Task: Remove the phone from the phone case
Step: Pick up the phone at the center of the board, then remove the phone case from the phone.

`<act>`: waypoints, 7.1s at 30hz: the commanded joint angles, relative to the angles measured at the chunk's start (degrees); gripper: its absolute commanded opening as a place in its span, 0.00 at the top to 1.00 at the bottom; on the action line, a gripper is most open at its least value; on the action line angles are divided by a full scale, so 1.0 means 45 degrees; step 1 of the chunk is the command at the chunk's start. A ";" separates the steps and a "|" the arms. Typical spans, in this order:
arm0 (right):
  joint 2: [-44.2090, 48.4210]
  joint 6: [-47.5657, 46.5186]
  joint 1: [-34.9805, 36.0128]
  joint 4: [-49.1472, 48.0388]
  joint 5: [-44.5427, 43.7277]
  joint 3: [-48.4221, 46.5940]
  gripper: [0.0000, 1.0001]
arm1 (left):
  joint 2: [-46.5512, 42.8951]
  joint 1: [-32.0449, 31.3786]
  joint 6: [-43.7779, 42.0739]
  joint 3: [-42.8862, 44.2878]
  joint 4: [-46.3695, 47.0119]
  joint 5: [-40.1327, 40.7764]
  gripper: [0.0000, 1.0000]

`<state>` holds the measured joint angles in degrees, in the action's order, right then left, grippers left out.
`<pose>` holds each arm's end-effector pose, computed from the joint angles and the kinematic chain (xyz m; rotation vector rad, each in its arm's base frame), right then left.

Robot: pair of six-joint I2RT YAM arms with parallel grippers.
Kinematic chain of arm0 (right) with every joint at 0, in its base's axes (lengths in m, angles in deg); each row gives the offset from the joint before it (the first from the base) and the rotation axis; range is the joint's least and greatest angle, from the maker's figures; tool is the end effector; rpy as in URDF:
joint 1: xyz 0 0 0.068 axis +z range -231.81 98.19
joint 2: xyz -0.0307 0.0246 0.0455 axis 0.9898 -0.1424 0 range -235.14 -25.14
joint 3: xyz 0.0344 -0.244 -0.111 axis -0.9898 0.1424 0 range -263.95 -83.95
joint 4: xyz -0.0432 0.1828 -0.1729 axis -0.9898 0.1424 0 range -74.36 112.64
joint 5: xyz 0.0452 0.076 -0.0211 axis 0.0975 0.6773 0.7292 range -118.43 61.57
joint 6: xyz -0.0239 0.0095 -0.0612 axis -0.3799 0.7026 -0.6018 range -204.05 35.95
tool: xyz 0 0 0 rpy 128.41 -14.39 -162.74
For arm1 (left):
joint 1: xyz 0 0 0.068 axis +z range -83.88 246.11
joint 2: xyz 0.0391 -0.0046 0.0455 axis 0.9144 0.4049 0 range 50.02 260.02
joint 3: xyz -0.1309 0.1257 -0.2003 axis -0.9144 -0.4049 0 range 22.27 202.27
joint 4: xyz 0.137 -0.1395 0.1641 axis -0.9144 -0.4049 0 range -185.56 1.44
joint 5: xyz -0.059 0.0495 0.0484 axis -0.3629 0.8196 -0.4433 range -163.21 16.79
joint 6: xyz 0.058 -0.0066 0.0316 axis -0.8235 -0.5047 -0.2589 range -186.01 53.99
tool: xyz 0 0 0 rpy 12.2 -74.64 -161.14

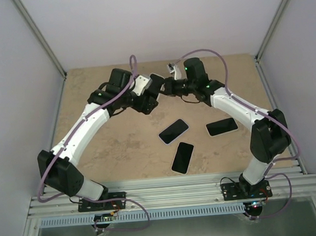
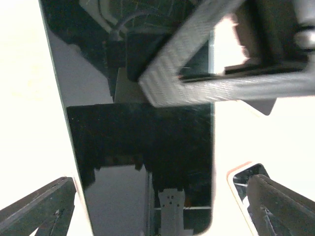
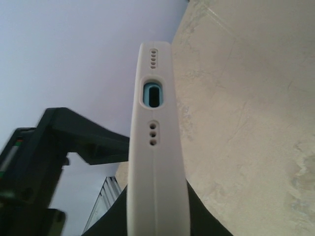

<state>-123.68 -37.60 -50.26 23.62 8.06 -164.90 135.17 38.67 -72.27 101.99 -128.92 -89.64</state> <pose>0.3323 0.2407 0.3068 -0.1689 2.2556 1.4453 0.2840 -0.1643 0.3219 0.8252 2.2416 -0.5163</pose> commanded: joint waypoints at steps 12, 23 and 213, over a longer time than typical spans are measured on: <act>0.2529 -0.0685 -0.2332 -0.4170 0.3981 0.2354 1.00 | -0.3033 0.0328 -0.0651 -0.0316 -0.0964 -0.4169 0.01; 0.3612 -0.2621 -0.3338 -0.4052 0.7967 0.2960 1.00 | -0.4408 0.0510 -0.1293 -0.1884 -0.1272 -0.5723 0.01; 0.5258 0.2503 -0.1914 -0.8904 0.5958 0.2760 0.99 | -0.2710 0.1645 1.7311 -0.4018 2.1231 -0.8687 0.66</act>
<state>-100.14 -26.93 -59.07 -13.09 36.85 -153.01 122.91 46.37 5.96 82.50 -35.50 -130.62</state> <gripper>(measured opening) 0.099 0.404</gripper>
